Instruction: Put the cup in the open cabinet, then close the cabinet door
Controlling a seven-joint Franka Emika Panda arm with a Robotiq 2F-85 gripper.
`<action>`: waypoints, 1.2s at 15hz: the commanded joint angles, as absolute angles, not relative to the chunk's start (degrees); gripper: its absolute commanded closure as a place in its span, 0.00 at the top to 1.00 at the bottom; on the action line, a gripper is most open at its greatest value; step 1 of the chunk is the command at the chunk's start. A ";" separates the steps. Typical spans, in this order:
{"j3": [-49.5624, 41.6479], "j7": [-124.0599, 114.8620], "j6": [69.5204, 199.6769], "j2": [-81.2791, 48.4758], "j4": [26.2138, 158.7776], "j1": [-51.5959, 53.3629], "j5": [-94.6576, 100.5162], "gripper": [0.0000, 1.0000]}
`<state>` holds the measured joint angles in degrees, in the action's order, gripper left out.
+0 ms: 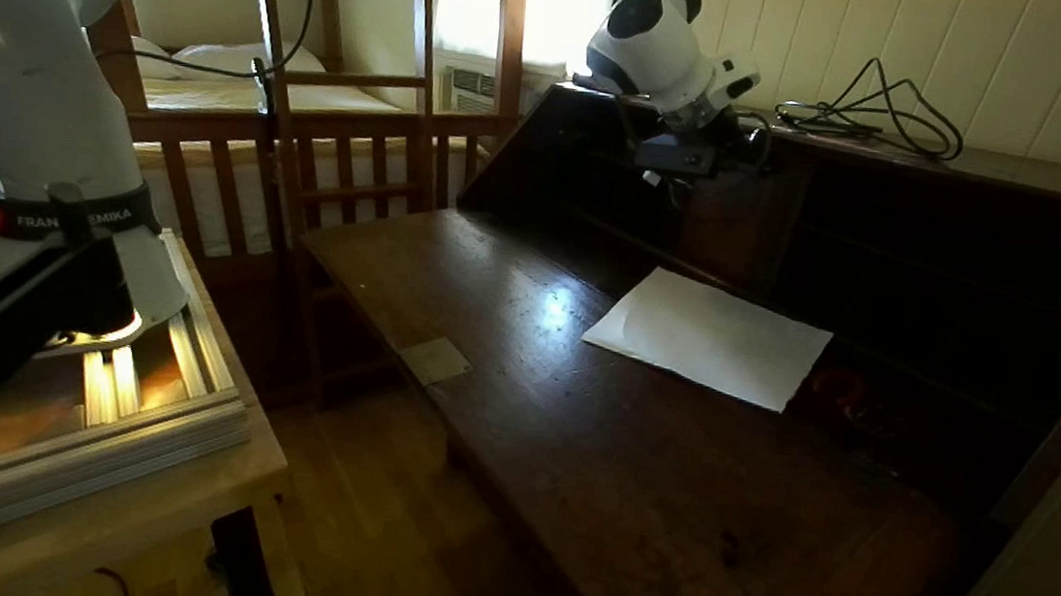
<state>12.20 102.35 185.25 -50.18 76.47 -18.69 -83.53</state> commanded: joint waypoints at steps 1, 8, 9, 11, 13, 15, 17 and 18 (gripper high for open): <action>11.29 100.24 184.30 -50.80 79.17 -18.28 -82.75 1.00; 17.26 112.31 181.80 -34.45 99.92 -23.91 -89.87 1.00; 16.92 111.55 183.19 -32.90 102.61 -23.46 -90.77 1.00; 16.51 110.09 186.74 -29.46 108.59 -22.49 -91.54 1.00; 16.92 109.82 191.20 -25.15 115.03 -21.88 -93.40 1.00; 17.59 108.34 196.31 -20.16 119.93 -21.42 -95.98 1.00; 17.89 105.58 199.71 -14.96 122.91 -20.67 -97.50 1.00; 18.10 104.05 201.33 -12.11 124.92 -20.26 -97.45 1.00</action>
